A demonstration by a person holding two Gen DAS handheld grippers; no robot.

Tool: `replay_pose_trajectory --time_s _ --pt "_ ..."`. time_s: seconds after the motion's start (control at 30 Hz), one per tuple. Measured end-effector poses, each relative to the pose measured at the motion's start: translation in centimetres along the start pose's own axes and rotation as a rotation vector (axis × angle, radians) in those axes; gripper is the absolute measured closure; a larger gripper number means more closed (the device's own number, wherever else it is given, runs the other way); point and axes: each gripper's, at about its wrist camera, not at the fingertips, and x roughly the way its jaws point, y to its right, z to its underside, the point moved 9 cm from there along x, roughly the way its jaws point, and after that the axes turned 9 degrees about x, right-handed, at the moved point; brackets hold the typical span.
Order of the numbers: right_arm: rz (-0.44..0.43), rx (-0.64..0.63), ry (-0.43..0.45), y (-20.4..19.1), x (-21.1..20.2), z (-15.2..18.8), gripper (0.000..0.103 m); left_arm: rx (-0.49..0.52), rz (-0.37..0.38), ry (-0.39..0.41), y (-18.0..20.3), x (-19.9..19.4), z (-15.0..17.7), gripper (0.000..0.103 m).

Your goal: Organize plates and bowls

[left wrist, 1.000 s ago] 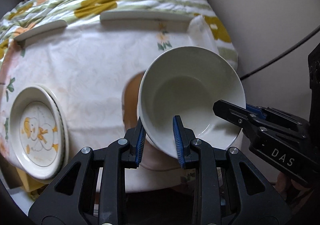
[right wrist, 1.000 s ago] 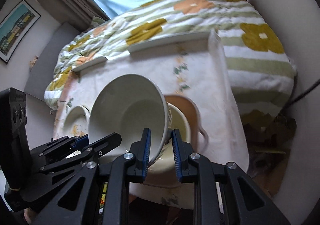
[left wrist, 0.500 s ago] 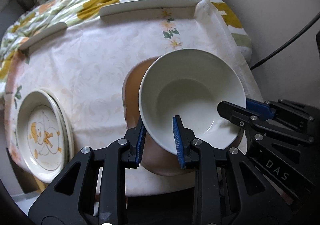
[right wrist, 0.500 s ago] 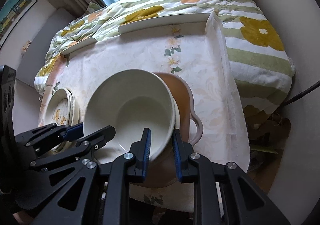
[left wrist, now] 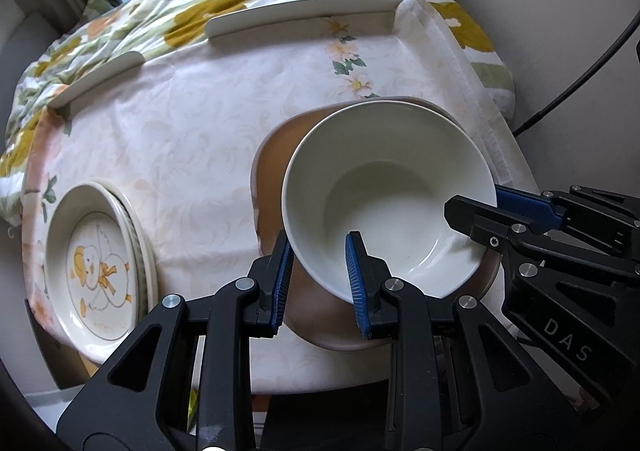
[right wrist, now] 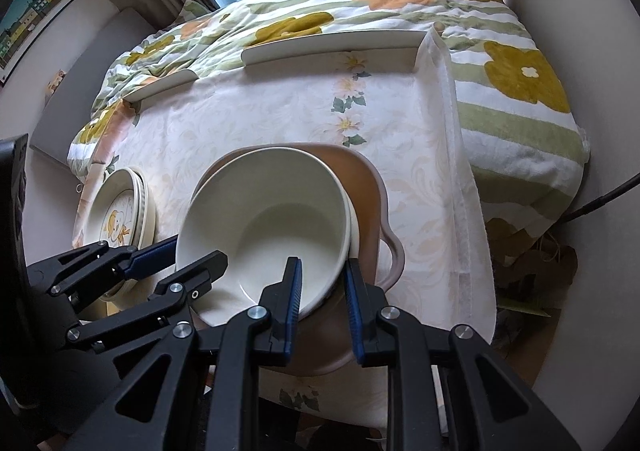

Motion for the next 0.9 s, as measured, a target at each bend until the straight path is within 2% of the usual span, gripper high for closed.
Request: replay_pose_trajectory --time_s 0.27,0.47,0.6,0.7,0.77,0.83,0.87,0.9 --pt "-0.019 0.029 0.005 0.1 -0.3 -0.1 0.083 -0.021 0.002 0.009 -0.1 -0.2 0.3 0.079" --pt "-0.075 0.081 0.031 0.5 -1.4 -0.5 0.083 -0.061 0.020 0.044 -0.7 -1.5 0.4 0.079" --pt "-0.092 0.096 0.098 0.9 -4.1 -1.0 0.083 -0.090 -0.005 0.172 -2.0 -5.3 0.1 0.079" --pt "-0.072 0.051 0.166 0.7 -6.1 -0.9 0.083 -0.068 -0.083 0.314 -2.9 -9.0 0.0 0.079" --pt "-0.043 0.008 0.222 0.4 -7.4 -0.5 0.075 -0.055 -0.113 0.363 -3.2 -10.3 0.2 0.078" --pt "-0.009 -0.021 0.277 0.1 -8.4 0.1 0.050 -0.054 -0.115 0.394 -3.5 -11.2 0.5 0.078" --pt "0.004 -0.026 0.302 0.1 -8.8 0.3 0.044 -0.055 -0.109 0.405 -3.8 -11.5 0.7 0.078" --pt "0.016 -0.029 0.319 0.1 -9.1 0.4 0.033 -0.055 -0.105 0.407 -4.0 -11.7 1.0 0.078"
